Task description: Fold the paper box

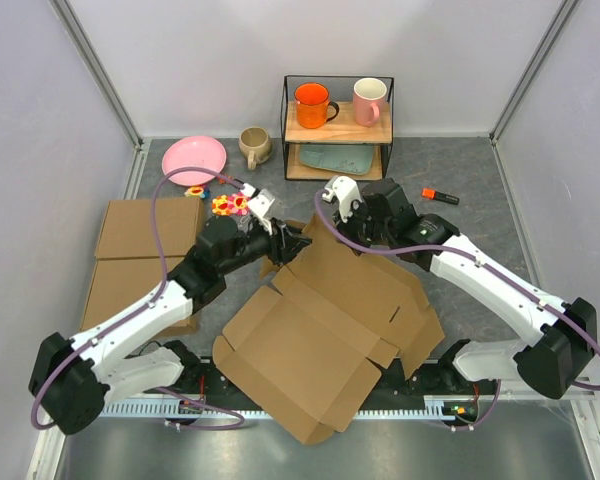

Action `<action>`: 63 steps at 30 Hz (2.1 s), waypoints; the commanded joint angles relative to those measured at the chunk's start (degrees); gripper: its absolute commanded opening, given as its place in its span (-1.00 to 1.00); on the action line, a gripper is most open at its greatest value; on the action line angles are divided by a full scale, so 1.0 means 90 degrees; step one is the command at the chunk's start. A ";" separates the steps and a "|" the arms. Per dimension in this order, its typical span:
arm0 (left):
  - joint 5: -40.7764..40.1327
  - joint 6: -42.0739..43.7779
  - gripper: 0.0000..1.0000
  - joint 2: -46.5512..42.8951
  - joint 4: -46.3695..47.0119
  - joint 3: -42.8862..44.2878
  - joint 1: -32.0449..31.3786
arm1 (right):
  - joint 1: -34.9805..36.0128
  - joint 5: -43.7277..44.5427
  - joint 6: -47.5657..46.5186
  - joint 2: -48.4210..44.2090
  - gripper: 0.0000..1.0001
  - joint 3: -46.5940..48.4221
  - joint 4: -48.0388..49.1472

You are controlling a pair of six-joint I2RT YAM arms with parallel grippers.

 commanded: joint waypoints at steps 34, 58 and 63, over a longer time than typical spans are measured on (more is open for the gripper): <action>-0.4321 -0.2980 -0.25 -0.2276 -0.2255 -0.1922 -0.0010 | 0.0513 0.0931 -0.0226 -0.0263 -1.00 0.0091 0.0470; -0.4312 -0.1934 0.85 -0.1721 0.0379 -0.2703 -0.0010 | 0.1957 0.3994 -0.1513 0.0449 -1.00 0.0394 0.0761; -0.4713 -0.2334 0.84 -0.1059 0.1436 -0.2997 -0.0010 | 0.2426 0.5828 -0.2343 0.0811 -1.00 0.0122 0.1454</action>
